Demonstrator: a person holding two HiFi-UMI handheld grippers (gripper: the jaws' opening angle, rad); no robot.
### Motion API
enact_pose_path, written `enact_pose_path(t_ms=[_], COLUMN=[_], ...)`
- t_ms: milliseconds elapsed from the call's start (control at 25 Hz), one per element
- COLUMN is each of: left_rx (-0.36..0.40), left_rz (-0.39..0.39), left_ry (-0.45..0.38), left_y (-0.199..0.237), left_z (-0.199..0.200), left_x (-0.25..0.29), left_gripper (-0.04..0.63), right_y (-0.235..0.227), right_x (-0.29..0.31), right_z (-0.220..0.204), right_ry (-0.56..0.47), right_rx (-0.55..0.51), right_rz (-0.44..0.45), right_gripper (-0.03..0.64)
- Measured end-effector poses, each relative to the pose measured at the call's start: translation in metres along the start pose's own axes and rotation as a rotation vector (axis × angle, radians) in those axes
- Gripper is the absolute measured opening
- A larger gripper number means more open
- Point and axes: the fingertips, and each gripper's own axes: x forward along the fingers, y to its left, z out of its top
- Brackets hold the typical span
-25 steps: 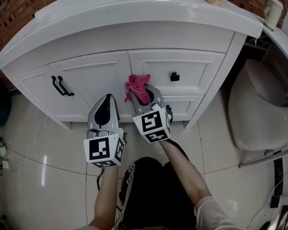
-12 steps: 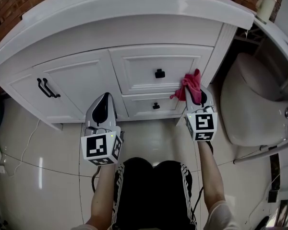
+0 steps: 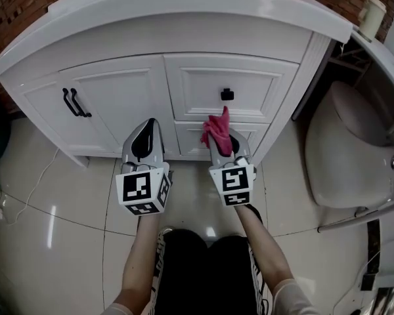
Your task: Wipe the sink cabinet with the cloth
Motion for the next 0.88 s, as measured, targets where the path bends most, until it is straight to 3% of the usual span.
enact_pose_path(t_ms=[160, 360, 520, 720, 880], left_rx=[-0.021, -0.006, 0.000, -0.006, -0.018], left_rz=[0.037, 0.015, 0.010, -0.002, -0.005], left_ry=[0.025, 0.021, 0.038, 0.030, 0.041], left_y=[0.012, 0.008, 0.003, -0.001, -0.001], left_z=[-0.013, -0.017, -0.022, -0.021, -0.030], left_x=[-0.004, 0.006, 0.002, 0.003, 0.004], left_gripper=[0.014, 0.014, 0.014, 0.014, 0.014], right_y=[0.069, 0.073, 0.012, -0.107, -0.137], right_x=[0.040, 0.066, 0.036, -0.029, -0.045], right_z=[-0.016, -0.022, -0.036, -0.090, -0.104], right_ry=[0.052, 0.078, 0.076, 0.161, 0.195], right_rx=[-0.080, -0.120, -0.062, 0.073, 0.028], right_rz=[0.124, 0.097, -0.035, -0.312, -0.333], right_gripper=[0.063, 0.061, 0.063, 0.063, 0.063])
